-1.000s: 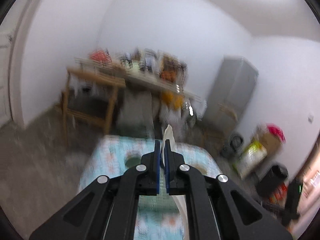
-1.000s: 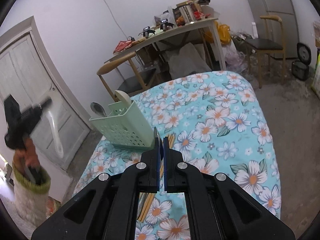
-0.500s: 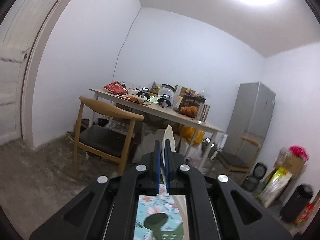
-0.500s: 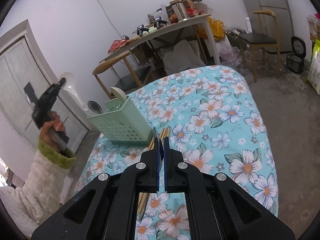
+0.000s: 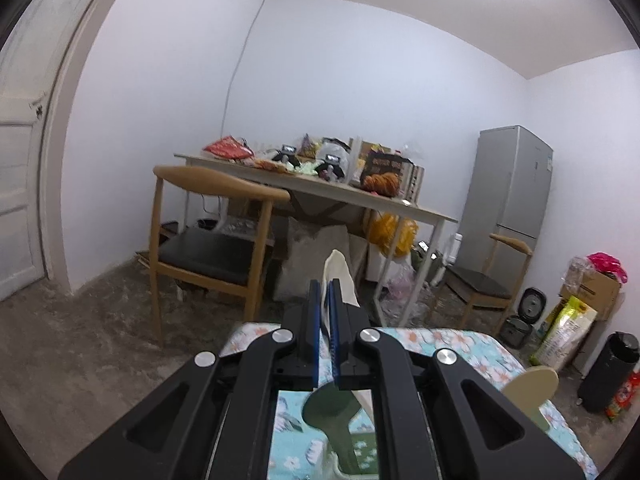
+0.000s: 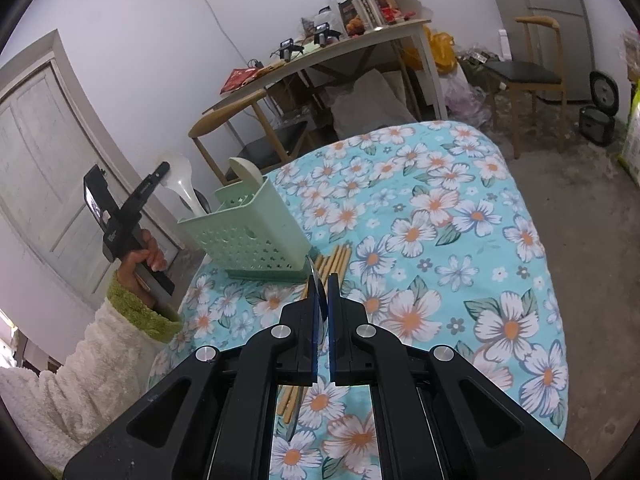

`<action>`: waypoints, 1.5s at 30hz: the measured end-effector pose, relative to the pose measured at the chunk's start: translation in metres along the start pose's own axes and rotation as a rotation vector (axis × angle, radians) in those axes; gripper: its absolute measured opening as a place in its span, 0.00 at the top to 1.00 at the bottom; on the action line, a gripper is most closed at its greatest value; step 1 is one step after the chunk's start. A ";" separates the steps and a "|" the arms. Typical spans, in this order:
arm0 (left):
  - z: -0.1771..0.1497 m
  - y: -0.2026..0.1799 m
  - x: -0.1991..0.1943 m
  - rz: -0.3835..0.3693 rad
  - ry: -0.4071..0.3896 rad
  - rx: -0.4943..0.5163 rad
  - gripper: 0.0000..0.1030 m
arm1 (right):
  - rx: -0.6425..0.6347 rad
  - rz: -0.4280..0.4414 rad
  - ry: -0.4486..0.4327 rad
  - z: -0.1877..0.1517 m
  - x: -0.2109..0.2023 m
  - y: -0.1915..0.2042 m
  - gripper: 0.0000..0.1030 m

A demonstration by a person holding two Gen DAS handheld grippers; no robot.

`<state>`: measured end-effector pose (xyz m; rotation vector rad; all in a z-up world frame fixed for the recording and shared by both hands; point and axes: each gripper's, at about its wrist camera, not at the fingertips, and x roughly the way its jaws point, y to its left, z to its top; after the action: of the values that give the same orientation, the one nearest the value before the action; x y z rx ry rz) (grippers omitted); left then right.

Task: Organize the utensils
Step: 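Lower the white spoon into the green holder and open the left gripper, then lower the metal spoon into the green holder and open the right gripper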

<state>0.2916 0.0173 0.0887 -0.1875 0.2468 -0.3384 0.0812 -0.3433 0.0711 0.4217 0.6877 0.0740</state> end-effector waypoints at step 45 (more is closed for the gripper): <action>-0.093 0.003 -0.125 -0.101 0.372 -0.099 0.36 | -0.354 -0.067 -0.455 0.114 0.081 0.114 0.99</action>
<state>0.1535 0.0508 0.0247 -0.2345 0.6234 -0.4611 0.2240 -0.2628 0.1475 0.0668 0.2309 0.0326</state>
